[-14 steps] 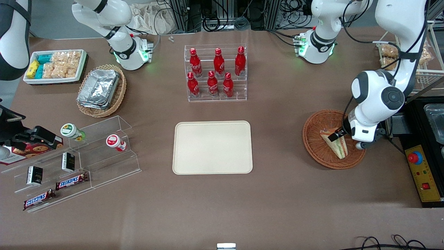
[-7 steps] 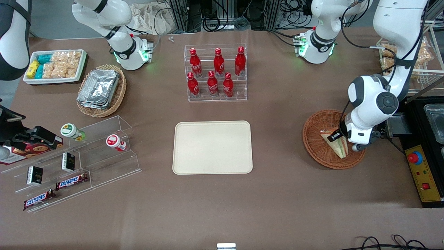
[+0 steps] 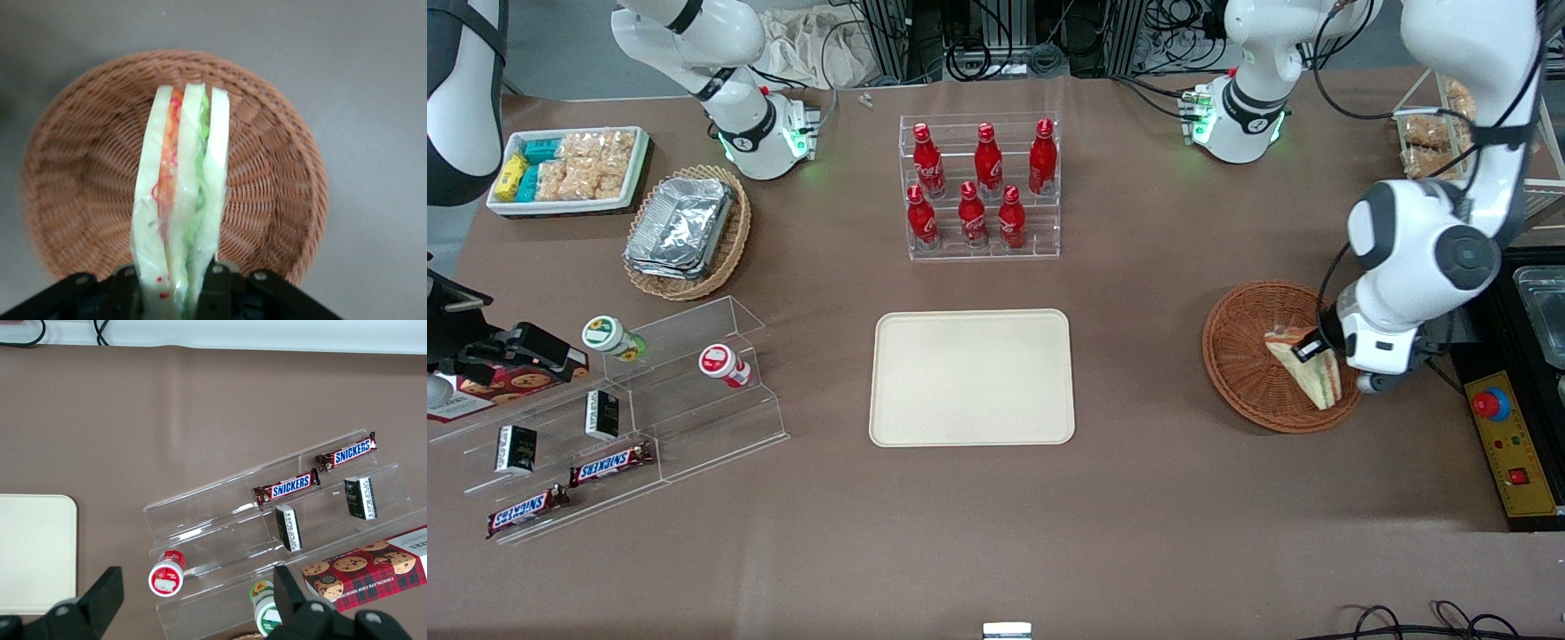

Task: Place sandwich from basket to tray
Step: 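Lift the sandwich up out of the basket with the left gripper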

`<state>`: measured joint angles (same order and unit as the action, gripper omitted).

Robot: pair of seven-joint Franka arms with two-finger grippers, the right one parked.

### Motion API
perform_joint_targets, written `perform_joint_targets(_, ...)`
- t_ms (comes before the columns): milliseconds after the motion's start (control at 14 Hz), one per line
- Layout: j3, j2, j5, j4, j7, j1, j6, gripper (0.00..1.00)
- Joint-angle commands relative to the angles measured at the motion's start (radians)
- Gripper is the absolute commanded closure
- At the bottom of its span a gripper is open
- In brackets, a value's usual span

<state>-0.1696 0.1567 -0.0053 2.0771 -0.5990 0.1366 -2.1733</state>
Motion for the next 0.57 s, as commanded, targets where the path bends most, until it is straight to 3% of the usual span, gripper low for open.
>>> perform_joint_targets(0,-0.005,-0.002,0.028,-0.219,0.014,-0.006,0.260,1.00)
perform_joint_targets(286,-0.039,0.007,0.022,-0.429,0.194,-0.006,0.499,1.00)
perform_joint_targets(500,-0.183,0.035,0.018,-0.500,0.186,-0.006,0.538,1.00)
